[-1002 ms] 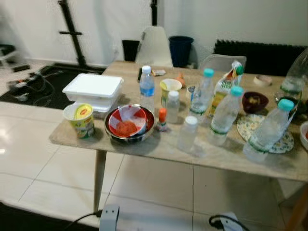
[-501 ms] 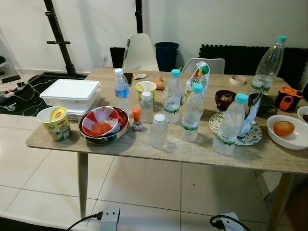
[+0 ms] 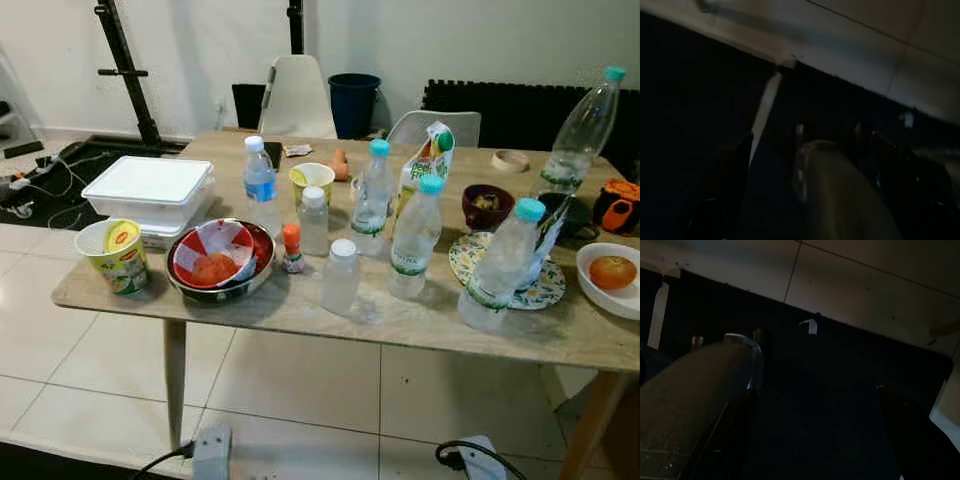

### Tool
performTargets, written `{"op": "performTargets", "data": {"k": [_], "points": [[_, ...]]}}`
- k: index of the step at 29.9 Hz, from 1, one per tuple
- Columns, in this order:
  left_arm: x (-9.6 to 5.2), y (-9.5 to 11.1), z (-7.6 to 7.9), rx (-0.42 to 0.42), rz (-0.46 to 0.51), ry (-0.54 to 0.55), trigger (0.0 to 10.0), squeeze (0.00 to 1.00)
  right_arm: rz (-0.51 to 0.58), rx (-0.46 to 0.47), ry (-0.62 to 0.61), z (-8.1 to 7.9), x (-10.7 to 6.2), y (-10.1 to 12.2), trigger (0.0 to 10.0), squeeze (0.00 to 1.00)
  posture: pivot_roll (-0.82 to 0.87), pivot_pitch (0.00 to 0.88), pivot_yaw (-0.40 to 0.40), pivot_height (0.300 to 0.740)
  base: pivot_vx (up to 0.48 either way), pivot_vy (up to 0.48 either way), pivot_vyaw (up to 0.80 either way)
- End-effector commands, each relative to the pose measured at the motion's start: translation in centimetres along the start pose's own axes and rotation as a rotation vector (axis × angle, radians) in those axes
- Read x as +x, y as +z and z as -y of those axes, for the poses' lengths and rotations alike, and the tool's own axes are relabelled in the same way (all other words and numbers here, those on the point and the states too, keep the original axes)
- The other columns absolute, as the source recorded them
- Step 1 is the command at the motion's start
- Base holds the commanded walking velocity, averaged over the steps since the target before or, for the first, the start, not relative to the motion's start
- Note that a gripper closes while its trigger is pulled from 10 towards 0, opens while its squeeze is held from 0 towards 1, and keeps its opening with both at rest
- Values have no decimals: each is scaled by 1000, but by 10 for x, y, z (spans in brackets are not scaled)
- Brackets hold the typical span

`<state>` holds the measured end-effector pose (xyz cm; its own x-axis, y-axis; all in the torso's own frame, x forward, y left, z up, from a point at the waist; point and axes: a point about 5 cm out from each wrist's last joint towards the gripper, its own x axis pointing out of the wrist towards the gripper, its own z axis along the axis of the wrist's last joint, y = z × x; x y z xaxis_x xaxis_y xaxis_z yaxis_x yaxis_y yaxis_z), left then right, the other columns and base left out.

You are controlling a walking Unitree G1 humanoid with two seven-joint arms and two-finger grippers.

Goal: Restocking fridge

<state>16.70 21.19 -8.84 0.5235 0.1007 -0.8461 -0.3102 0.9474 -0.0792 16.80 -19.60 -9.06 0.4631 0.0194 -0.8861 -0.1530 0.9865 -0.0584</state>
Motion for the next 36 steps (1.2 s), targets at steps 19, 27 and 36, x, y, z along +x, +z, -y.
{"op": "performTargets", "data": {"k": [19,27,36], "points": [[-32,38,-124,-750,312,512,10000,1000,9,-6,11,-1,0,3,10000,0,7,0,-24,740,0,0,0],[-51,111,-147,-850,617,465,10000,0,8,-19,13,0,0,3,10000,0,4,0,-25,740,0,0,0],[-83,190,-157,-879,946,364,10000,0,8,-29,15,1,0,3,10000,0,-1,0,-23,740,0,0,0]]}}
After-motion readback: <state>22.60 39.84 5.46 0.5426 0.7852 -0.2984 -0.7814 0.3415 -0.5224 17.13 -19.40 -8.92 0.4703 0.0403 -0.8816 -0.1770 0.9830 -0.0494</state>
